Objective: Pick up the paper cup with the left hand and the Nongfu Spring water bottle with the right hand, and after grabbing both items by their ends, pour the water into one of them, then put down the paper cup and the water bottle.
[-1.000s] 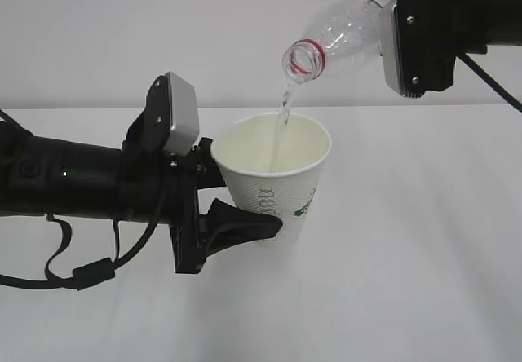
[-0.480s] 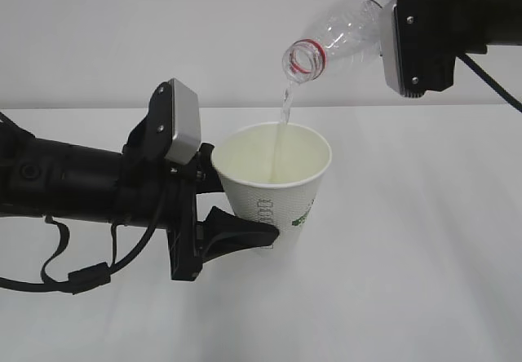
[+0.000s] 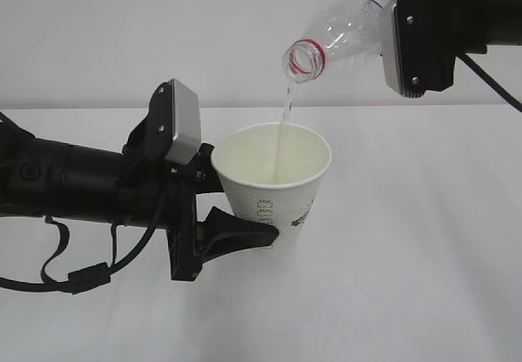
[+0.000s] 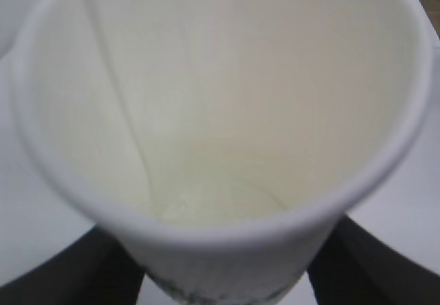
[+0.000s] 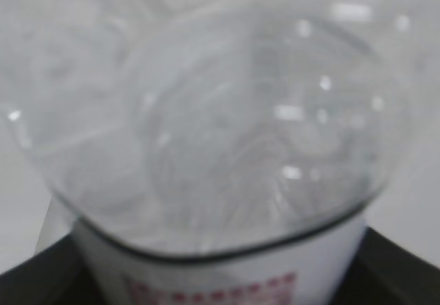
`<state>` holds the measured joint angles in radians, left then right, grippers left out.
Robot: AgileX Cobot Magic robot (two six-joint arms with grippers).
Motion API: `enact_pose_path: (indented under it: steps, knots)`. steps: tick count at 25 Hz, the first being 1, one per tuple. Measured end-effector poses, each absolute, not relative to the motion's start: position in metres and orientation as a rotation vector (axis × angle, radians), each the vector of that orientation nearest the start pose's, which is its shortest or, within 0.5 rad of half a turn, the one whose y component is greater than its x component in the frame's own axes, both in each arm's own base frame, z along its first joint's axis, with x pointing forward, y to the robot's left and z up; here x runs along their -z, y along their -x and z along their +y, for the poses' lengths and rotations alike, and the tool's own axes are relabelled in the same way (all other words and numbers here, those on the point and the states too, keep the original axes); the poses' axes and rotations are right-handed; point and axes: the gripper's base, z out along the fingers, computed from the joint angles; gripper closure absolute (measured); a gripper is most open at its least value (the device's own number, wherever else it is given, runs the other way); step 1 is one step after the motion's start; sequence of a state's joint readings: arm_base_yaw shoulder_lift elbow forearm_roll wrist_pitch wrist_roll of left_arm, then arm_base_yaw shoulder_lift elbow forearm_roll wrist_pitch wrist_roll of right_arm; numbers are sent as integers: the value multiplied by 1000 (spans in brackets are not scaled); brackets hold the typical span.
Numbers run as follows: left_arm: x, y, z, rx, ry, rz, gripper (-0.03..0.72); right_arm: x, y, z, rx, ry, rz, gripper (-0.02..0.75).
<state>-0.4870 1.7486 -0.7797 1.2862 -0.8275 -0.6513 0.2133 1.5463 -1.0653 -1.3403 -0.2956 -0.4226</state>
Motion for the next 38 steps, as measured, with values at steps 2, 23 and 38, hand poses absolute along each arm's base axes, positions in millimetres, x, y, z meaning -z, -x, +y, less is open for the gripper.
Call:
enact_pose_path:
  steps: [2, 23, 38]
  knots:
    - [-179, -251, -206, 823, -1362, 1559, 197, -302, -341, 100, 772, 1733, 911, 216]
    - [-180, -253, -206, 827, -1318, 1573, 198, -302, -341, 100, 777, 1738, 904, 216]
    - [-180, -253, -206, 827, -1318, 1573, 198, -302, -341, 100, 781, 1741, 900, 216]
